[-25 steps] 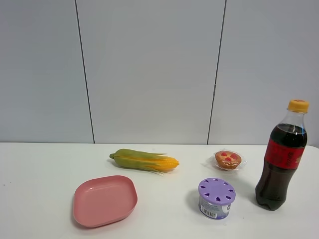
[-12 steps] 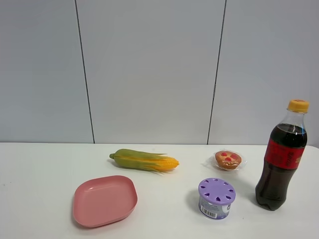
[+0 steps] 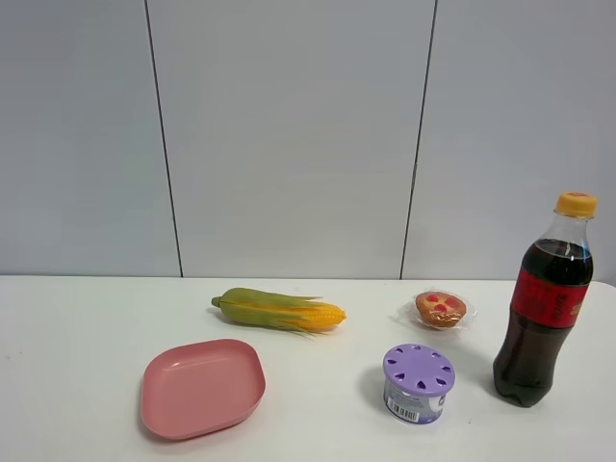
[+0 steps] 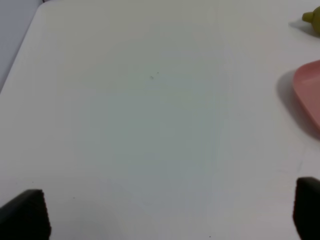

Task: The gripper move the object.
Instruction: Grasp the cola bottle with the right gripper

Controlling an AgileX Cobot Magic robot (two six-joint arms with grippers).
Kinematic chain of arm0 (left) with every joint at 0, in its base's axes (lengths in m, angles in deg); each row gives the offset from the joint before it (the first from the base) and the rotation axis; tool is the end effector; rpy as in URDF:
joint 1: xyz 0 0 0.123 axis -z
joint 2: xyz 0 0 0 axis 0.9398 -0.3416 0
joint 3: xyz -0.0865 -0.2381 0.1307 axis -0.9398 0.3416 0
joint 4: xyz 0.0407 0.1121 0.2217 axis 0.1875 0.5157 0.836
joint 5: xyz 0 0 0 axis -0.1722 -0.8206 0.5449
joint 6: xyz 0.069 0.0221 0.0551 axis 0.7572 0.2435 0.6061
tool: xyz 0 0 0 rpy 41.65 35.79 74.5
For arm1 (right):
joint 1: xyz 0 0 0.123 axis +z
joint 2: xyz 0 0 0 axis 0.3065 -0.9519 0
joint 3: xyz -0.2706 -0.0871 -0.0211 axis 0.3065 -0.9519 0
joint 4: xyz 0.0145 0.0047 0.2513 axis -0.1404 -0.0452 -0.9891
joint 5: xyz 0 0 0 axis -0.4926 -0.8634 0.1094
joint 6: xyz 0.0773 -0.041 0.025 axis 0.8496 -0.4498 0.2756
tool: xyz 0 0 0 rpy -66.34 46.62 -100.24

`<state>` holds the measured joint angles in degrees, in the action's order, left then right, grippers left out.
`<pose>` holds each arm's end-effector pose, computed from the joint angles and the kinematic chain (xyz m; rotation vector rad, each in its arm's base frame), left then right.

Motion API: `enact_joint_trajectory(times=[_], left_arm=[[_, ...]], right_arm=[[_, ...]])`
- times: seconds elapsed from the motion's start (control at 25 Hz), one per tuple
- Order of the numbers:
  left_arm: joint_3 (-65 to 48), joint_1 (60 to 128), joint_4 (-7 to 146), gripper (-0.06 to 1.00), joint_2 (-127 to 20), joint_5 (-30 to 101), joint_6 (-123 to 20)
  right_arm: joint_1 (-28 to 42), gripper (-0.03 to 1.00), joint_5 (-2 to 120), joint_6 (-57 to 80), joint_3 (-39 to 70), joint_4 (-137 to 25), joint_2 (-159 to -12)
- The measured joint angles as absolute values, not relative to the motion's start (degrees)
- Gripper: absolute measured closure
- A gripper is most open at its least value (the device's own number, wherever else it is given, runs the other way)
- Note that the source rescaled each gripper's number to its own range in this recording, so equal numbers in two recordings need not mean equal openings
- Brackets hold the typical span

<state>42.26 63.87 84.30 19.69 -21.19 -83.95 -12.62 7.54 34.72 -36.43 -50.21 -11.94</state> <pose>-0.0059 0.0009 0.2792 -0.0753 2.0301 0.1122 -0.0042 0.0029 0.2747 -0.0885 2.0500 0.1097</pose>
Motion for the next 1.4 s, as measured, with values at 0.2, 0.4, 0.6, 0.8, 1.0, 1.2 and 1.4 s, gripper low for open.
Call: enact_joint_trajectory(times=[0.2, 0.4, 0.6, 0.8, 1.0, 1.2, 1.4], left_arm=[[42.26, 63.87, 84.30, -0.06, 19.69, -21.19, -83.95], [42.26, 63.87, 84.30, -0.06, 19.69, -21.19, -83.95], [42.26, 63.87, 84.30, -0.06, 19.69, -21.19, -83.95], [42.26, 63.87, 84.30, -0.06, 19.69, -21.19, -83.95], [42.26, 63.87, 84.30, -0.06, 19.69, -21.19, -83.95], [42.26, 63.87, 84.30, -0.06, 19.69, -21.19, -83.95], [42.26, 63.87, 84.30, -0.06, 19.69, -21.19, -83.95]], right_arm=[[-12.62, -0.03, 7.54, 34.72, -36.43, -50.21, -11.94], [-12.62, -0.03, 7.54, 34.72, -36.43, -50.21, -11.94], [-12.62, -0.03, 7.54, 34.77, -36.43, -50.04, -11.94], [-12.62, -0.03, 7.54, 34.77, -36.43, -50.04, -11.94], [-12.62, -0.03, 7.54, 34.82, -36.43, -49.99, -11.94], [-12.62, -0.03, 7.54, 34.92, -36.43, -49.99, -11.94], [-12.62, -0.03, 9.27, 34.76, -35.43, -51.75, -14.08]])
